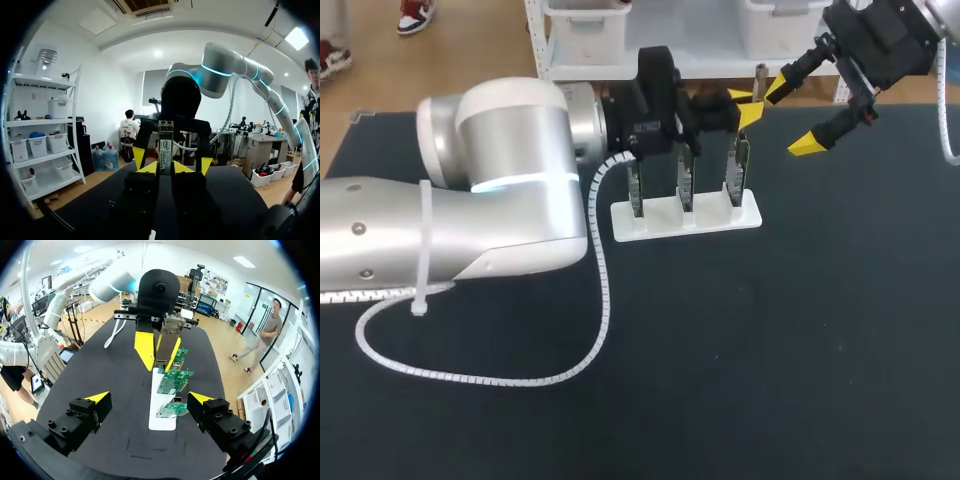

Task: Pick up the optical module with the left hand, and insert it into the network port with the right hand.

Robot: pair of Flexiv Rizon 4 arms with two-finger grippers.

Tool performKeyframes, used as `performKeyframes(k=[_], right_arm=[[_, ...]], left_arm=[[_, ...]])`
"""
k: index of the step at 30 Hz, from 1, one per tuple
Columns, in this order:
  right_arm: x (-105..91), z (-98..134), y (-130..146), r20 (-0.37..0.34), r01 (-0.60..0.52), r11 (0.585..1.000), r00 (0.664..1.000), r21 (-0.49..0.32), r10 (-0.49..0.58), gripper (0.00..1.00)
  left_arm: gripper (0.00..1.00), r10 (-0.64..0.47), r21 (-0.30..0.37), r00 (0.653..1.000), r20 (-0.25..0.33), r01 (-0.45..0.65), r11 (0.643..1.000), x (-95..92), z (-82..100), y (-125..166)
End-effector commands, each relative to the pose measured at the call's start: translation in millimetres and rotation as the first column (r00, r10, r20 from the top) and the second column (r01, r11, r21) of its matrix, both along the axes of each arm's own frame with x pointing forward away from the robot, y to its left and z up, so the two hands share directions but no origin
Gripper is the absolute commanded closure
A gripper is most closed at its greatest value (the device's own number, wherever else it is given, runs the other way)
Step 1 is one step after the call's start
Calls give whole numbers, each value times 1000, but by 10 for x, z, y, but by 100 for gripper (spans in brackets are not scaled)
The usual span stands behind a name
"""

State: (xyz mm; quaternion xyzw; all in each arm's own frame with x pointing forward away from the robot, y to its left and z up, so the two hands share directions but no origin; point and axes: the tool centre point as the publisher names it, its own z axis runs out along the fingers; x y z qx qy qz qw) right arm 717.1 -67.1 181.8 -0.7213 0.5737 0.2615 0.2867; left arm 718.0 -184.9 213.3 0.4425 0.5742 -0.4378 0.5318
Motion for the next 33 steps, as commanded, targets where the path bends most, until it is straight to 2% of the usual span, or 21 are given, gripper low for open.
performKeyframes(k=[1, 23, 26, 33], right_arm=[[6, -6, -3, 0, -2, 1000, 1000, 2, 2, 0], [6, -6, -3, 0, -2, 1000, 1000, 2, 2, 0], [6, -6, -3, 0, -2, 1000, 1000, 2, 2, 0], [6, -6, -3, 0, -2, 1000, 1000, 2, 2, 0]], left_arm=[[100, 6, -2, 1000, 2, -6, 1000, -16, -7, 1], [100, 6, -2, 1000, 2, -6, 1000, -16, -7, 1], [100, 5, 7, 1000, 31, -5, 1000, 18, 73, 5], [100, 15, 5, 999, 44, -15, 1000, 54, 136, 42]])
